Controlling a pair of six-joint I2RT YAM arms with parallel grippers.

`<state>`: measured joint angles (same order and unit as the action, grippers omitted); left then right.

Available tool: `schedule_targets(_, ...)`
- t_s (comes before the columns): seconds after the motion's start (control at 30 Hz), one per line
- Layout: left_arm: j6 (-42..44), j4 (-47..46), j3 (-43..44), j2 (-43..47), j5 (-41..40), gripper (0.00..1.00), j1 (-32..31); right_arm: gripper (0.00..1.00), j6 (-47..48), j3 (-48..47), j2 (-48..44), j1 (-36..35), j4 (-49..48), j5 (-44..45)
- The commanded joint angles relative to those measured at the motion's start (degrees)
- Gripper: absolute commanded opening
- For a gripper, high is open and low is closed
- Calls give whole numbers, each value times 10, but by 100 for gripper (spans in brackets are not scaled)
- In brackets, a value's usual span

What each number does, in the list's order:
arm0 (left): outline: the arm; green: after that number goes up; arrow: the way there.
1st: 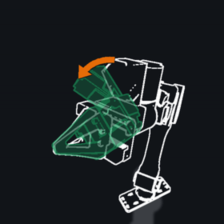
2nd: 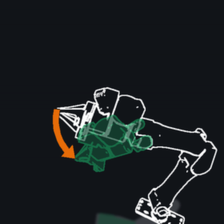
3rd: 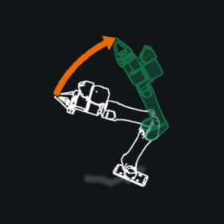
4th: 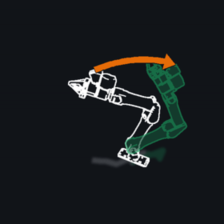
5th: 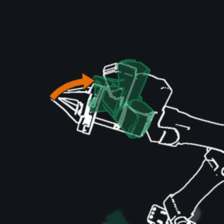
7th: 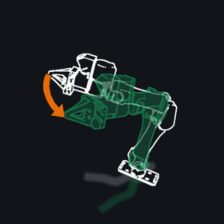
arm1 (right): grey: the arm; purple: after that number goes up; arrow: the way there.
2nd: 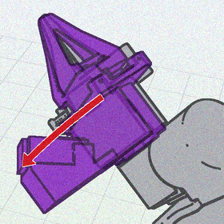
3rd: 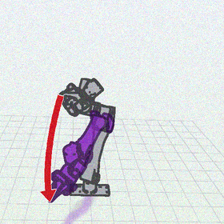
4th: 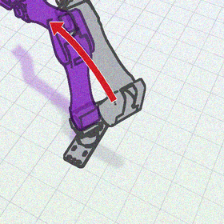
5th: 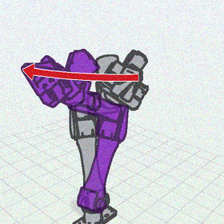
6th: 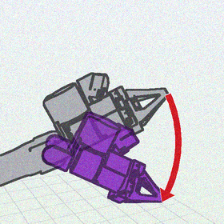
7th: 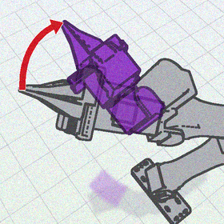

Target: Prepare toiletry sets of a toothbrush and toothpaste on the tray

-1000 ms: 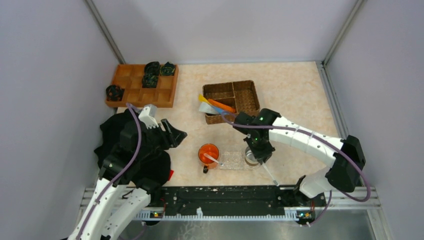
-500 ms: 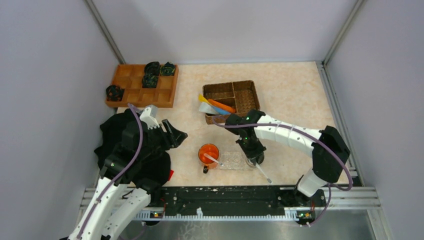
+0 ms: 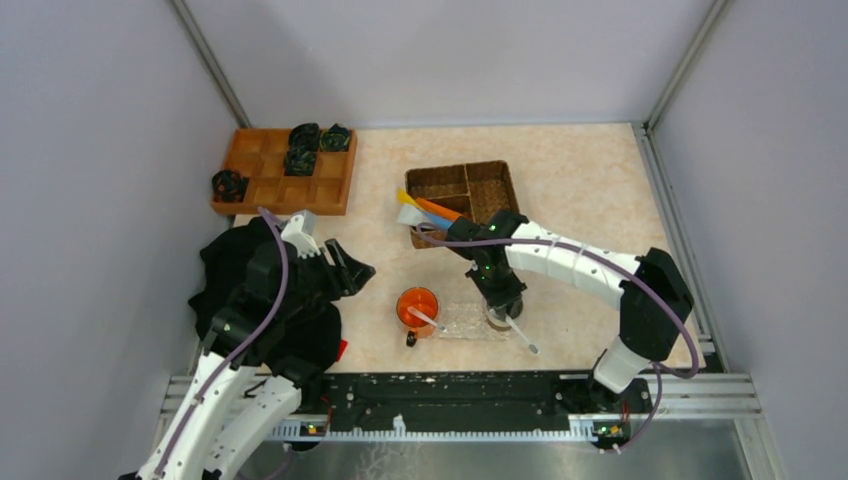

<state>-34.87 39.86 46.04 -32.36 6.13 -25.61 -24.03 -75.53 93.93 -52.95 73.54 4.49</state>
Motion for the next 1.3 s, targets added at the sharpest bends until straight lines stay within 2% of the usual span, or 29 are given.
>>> schedule_targets(0.0, 0, -5, -3, -5, -5, 65, 2, 4, 16, -20, 1, 12, -1, 12)
schedule_targets(0.13, 0, -7, -3, -10, -5, 65, 2, 8, 23, -16, 1, 20, -6, 12)
schedule_targets(0.7, -3, -10, 3, -24, -17, 64, 1, 11, 61, 1, 27, 40, -35, -2)
schedule_targets(0.8, -2, -11, 4, -28, -19, 64, 1, 14, 65, -1, 30, 42, -37, -3)
schedule_targets(0.97, -1, -13, 5, -33, -20, 64, 2, 35, 70, -5, 32, 45, -38, -2)
schedule_targets(1.27, -3, -16, 1, -34, -20, 64, 2, 43, 65, -43, 21, 44, -19, 26)
